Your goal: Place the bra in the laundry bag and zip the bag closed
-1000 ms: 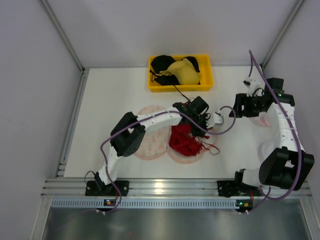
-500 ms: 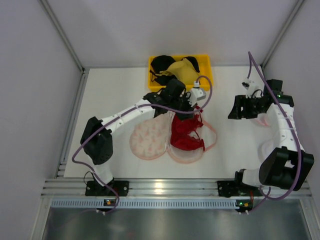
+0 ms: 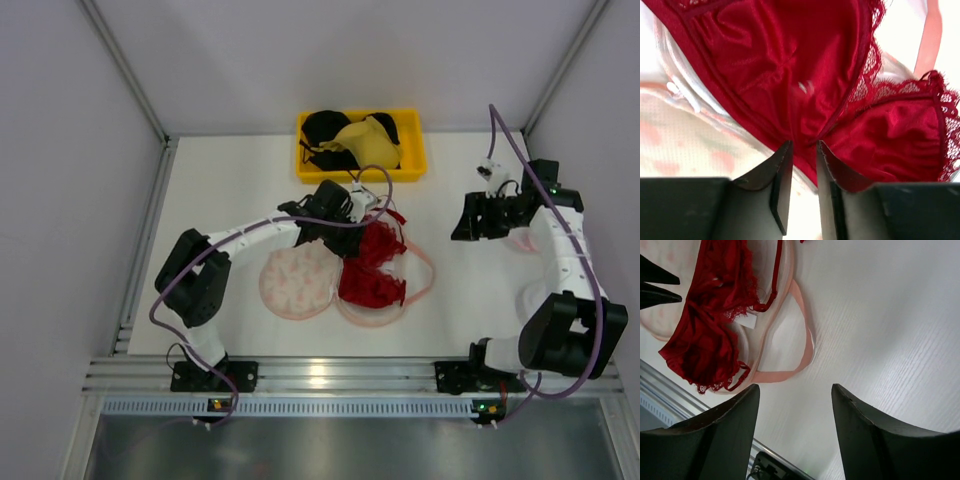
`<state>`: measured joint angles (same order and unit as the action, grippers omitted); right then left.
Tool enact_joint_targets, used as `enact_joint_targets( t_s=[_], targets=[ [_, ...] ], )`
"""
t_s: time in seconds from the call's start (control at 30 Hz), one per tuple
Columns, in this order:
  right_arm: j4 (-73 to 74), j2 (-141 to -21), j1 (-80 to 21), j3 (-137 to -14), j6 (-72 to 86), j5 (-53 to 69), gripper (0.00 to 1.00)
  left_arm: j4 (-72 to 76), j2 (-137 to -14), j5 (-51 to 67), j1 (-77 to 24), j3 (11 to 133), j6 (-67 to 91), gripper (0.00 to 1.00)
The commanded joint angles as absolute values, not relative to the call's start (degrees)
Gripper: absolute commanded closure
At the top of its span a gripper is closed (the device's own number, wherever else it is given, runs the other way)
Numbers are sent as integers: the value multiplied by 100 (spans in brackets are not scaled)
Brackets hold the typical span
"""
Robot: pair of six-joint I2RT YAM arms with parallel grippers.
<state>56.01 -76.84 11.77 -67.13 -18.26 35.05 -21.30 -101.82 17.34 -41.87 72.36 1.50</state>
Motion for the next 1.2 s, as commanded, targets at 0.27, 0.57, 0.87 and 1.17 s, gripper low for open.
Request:
enact_joint_targets(
  t_s=[0.27, 0.57, 0.87, 1.17],
  targets=[
    [4756, -8304, 870, -7339, -1206, 3639, 44, -1652, -10774, 2583, -3077, 9271, 887, 50],
    [3604, -9796, -182, -8260, -791, 3340, 48, -1644, -11364, 3181, -2611, 9835, 1081, 46],
    [3454, -11582, -703, -9641, -1167, 3014, 61, -1652, -10767, 3305, -2312, 9343, 827, 43],
    [3840, -11532, -764, -9036, -1968, 3041, 64, -1652, -10670, 3305, -2101, 9141, 887, 43]
  ],
)
